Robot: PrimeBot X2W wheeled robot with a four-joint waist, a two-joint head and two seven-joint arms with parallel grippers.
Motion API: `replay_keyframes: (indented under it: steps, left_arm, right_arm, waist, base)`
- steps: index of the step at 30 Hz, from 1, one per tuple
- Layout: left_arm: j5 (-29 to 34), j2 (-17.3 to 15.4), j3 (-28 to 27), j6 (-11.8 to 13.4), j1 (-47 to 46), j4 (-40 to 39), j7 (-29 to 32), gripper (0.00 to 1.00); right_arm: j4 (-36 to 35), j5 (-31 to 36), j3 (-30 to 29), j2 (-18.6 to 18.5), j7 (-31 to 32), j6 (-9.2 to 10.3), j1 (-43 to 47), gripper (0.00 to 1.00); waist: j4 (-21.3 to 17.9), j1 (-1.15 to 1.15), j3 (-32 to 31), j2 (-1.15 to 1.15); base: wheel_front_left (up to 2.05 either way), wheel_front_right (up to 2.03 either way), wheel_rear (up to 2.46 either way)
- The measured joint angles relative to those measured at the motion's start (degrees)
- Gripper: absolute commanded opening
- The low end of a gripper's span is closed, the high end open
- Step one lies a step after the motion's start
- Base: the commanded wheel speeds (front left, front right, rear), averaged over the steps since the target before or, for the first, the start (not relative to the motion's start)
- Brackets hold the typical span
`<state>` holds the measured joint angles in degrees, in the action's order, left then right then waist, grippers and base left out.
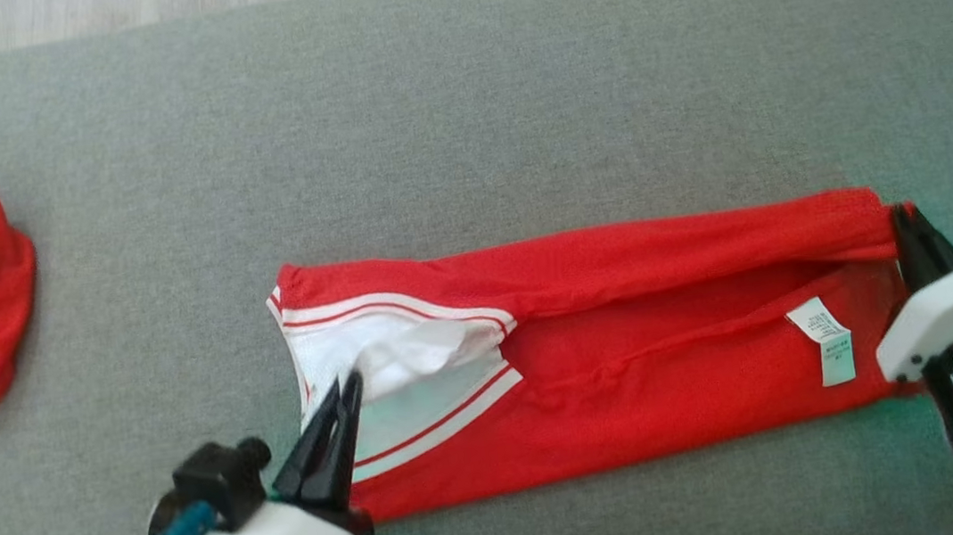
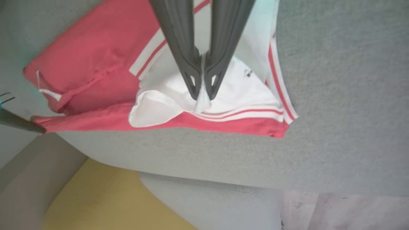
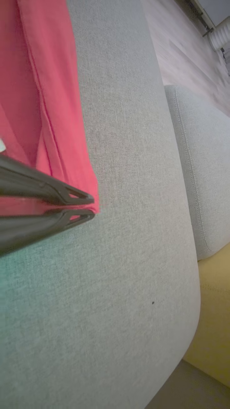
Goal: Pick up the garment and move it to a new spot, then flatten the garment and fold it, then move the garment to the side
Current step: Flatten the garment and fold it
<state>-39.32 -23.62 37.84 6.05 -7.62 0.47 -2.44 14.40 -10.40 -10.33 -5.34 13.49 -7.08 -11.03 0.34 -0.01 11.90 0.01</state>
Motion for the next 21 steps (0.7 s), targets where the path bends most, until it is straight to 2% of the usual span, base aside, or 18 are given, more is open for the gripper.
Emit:
replay_keyframes:
  steps: [1,2,3,4,10,18,21]
  left_arm:
    - [0.32,0.00,0.47,0.00,0.21,1.26,-0.37,0.00]
    - [0.87,0.03,0.94,0.00,0.41,2.42,-0.97,0.58]
    - [1.19,0.31,1.10,0.00,0.73,3.35,-1.93,0.58]
    - [1.16,0.81,1.05,0.02,1.10,4.14,-2.87,1.00]
    - [-0.85,4.07,-1.63,2.29,4.19,5.09,-8.57,1.00]
    - [-0.15,4.05,-7.43,8.12,5.00,3.20,-10.76,1.00]
    - [0.05,4.07,-8.67,9.20,5.00,2.89,-10.89,1.00]
  right_arm:
    - [0.05,0.18,-0.25,0.25,-0.31,0.00,0.45,0.90]
    - [0.04,0.52,-0.63,0.60,-1.01,0.00,0.97,1.00]
    - [0.12,0.65,-1.05,0.91,-1.69,0.00,1.49,1.00]
    - [0.26,0.90,-1.40,1.04,-2.16,0.00,1.98,1.00]
    - [-0.05,0.90,-5.66,1.99,-5.94,0.00,5.60,1.00]
    - [-1.71,0.90,-7.46,2.80,-6.66,0.00,7.73,1.00]
    - [-0.91,1.10,-7.00,2.81,-6.53,0.00,7.54,1.00]
  waist:
    - [-0.04,0.00,-0.25,0.00]
    - [-0.06,0.00,-0.53,0.00]
    - [-0.07,0.00,-0.84,0.00]
    - [-0.06,0.00,-1.16,0.00]
    - [0.50,0.00,-3.20,0.00]
    - [2.34,0.00,-4.25,0.00]
    - [2.94,0.01,-3.74,0.00]
  base:
    - [0.00,0.00,0.00]
    - [0.00,0.00,0.00]
    - [0.00,0.00,0.00]
    - [0.00,0.00,0.00]
    - [0.00,0.00,0.00]
    - [0.00,0.00,0.00]
    - [0.00,0.00,0.00]
